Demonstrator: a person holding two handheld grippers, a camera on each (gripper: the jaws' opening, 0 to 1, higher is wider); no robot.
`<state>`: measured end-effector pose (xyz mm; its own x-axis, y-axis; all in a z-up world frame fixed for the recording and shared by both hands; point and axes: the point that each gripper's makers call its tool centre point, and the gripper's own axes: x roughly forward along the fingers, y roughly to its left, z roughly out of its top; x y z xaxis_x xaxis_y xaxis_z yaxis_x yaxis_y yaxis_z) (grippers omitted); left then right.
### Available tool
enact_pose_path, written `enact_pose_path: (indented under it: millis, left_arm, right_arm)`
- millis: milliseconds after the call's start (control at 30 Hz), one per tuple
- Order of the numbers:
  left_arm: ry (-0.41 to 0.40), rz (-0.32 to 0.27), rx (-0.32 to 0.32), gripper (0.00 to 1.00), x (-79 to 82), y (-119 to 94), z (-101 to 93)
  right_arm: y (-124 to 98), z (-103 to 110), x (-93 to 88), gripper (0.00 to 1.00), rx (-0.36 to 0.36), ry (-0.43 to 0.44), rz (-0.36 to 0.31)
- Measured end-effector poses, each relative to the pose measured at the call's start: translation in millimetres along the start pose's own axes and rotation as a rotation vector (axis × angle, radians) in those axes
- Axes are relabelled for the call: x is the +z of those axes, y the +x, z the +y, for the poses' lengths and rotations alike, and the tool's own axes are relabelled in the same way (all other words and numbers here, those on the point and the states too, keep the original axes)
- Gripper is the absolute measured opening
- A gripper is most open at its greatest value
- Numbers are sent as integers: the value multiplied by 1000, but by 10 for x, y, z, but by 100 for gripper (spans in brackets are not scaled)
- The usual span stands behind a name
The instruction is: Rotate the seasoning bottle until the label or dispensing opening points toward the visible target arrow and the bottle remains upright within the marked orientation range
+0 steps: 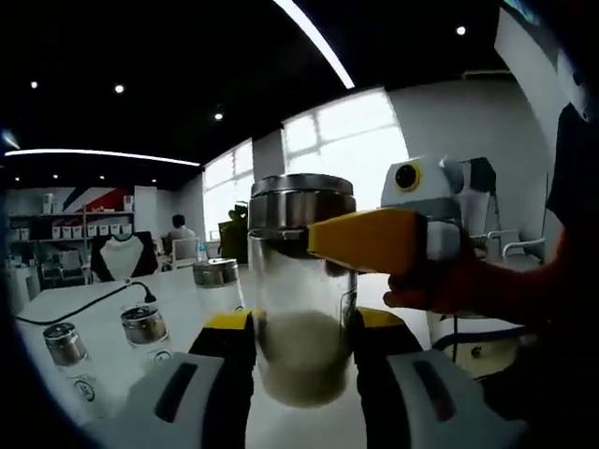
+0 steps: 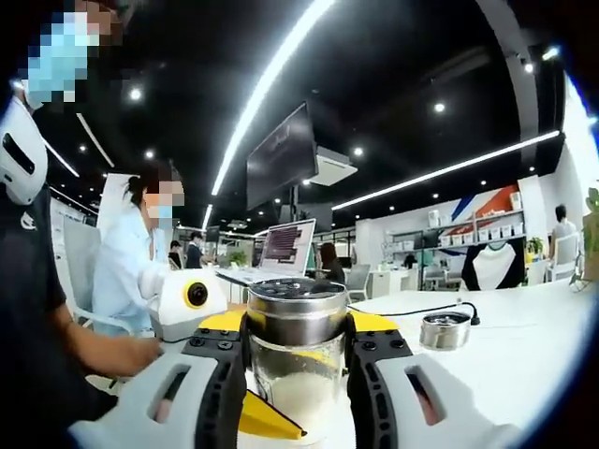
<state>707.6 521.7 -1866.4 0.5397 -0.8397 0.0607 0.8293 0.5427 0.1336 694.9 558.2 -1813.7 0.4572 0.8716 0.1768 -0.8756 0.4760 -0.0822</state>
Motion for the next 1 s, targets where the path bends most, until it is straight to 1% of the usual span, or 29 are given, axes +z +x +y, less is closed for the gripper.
enact_pose_path:
  millis: [67,100,233,300,333,400,467,600,667,733,833,900,1000]
  left_arm:
    - [46,-5,62,42,0,8,81]
    - [52,-6,72,42,-4,13,89]
    - [49,-8,108,42,-11,16,122]
    - [57,-8,138,42,-15,17,156]
    - [63,-7,164,42,-24,14,193]
    - [56,-2,184,42,-54,6,239]
    - [33,12,178,42,-96,6,252]
    - [46,19,171,42,-111,3,251]
    - [46,8,157,43,-90,11,237]
    - [36,-19,135,43,-53,22,217]
    - [0,-26,104,43,-46,21,203]
    - [-3,-35,93,44,-42,19,202]
    - [-5,-28,99,49,-52,19,222]
  right_arm:
    - [33,-18,-5,38,-38,-62,18]
    - [48,-21,-11,39,-51,-73,21]
    - [93,-47,-33,39,-87,-79,15]
    - [107,-81,-42,39,-117,-68,16]
    - [114,-107,-54,39,-138,-58,20]
    - [132,-133,-88,39,-166,-45,25]
    - [140,-149,-127,38,-182,-40,35]
    - [123,-161,-137,38,-198,-22,38]
    - [111,-150,-111,38,-204,-38,39]
    - [100,-149,-81,37,-211,-57,36]
    - [82,-183,-73,37,-208,-30,29]
    - [66,-200,-63,37,-201,-4,18]
    - [57,-214,-63,37,-207,-10,19]
